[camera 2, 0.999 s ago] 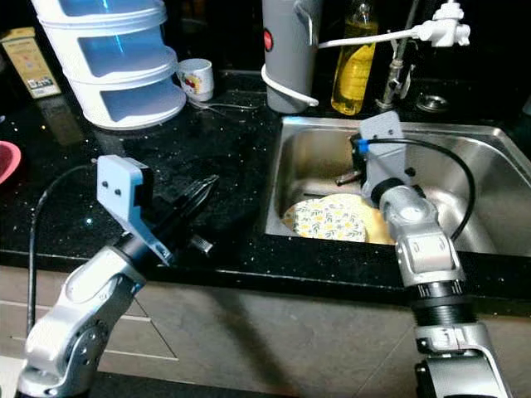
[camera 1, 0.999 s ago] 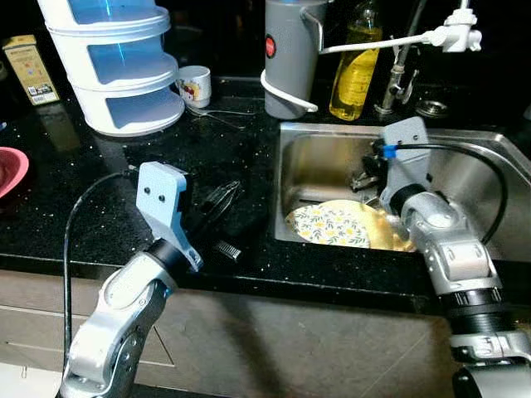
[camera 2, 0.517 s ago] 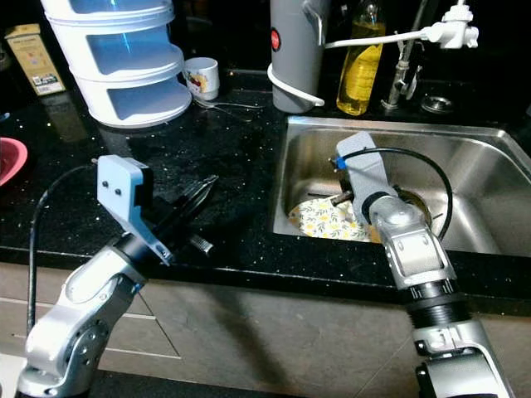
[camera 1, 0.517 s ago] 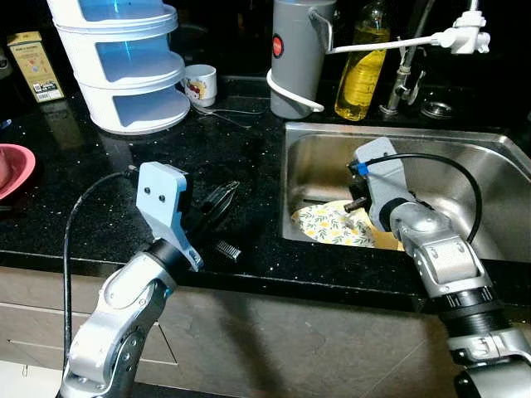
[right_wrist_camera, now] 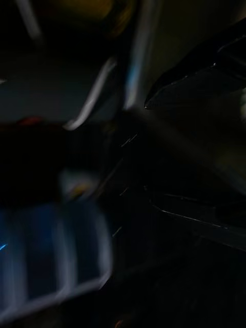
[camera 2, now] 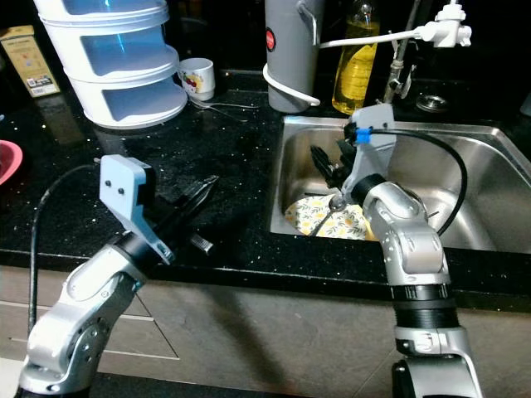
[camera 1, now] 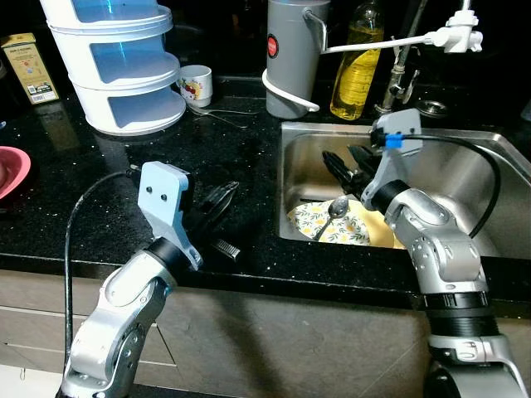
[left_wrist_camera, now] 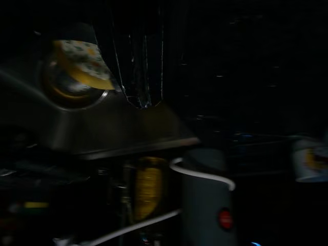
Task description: Kitchen organization
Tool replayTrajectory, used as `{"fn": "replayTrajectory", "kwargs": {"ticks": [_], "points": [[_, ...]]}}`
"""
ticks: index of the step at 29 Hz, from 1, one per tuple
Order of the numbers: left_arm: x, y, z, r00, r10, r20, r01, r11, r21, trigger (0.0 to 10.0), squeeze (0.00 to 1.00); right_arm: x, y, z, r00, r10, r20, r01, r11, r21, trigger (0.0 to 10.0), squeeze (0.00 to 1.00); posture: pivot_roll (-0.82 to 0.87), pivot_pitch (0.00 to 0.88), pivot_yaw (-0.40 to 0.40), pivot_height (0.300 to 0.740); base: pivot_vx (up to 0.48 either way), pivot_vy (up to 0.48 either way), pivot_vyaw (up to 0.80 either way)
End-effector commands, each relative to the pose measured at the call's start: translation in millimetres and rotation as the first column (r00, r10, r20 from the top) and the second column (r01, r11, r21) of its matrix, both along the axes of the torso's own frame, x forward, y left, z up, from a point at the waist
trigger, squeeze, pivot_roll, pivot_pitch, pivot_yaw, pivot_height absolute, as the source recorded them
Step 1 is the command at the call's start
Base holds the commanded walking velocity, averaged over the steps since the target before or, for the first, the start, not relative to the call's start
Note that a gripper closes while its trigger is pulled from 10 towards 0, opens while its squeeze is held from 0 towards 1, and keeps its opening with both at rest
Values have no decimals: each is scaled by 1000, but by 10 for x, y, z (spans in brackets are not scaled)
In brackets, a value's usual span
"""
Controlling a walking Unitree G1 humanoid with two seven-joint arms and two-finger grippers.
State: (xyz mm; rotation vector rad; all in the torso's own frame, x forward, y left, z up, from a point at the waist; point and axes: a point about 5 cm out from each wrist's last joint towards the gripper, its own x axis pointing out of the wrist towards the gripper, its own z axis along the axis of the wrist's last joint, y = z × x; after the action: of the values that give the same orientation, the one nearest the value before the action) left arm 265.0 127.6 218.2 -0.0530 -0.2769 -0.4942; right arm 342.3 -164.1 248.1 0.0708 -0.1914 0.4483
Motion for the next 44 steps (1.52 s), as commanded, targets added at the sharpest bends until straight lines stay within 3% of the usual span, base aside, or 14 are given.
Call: {"fn": "replayTrajectory", "kwargs": {"ticks": [1, 15, 21, 44], "points": [[34, 71, 5, 999, 46, 10, -46, 999, 23, 10000, 0, -56, 7, 66, 998, 36, 58, -39, 998, 42, 10000, 0, 36, 0, -34, 740, 0, 0, 0], [88, 197, -87, 985, 174, -10, -173, 981, 84, 10000, 0, -147, 189, -5, 985, 143, 94, -150, 986, 67, 10000, 0, 39, 0, -28, 740, 0, 0, 665], [117, 193, -123, 982, 187, -28, -184, 979, 92, 10000, 0, -124, 188, -53, 991, 109, 73, -114, 991, 65, 10000, 0, 38, 0, -27, 740, 0, 0, 0], [145, 176, -98, 981, 195, -11, -193, 976, 97, 10000, 0, -101, 228, -88, 993, 104, 56, -107, 993, 55, 10000, 0, 37, 0, -33, 740, 0, 328, 0]]}}
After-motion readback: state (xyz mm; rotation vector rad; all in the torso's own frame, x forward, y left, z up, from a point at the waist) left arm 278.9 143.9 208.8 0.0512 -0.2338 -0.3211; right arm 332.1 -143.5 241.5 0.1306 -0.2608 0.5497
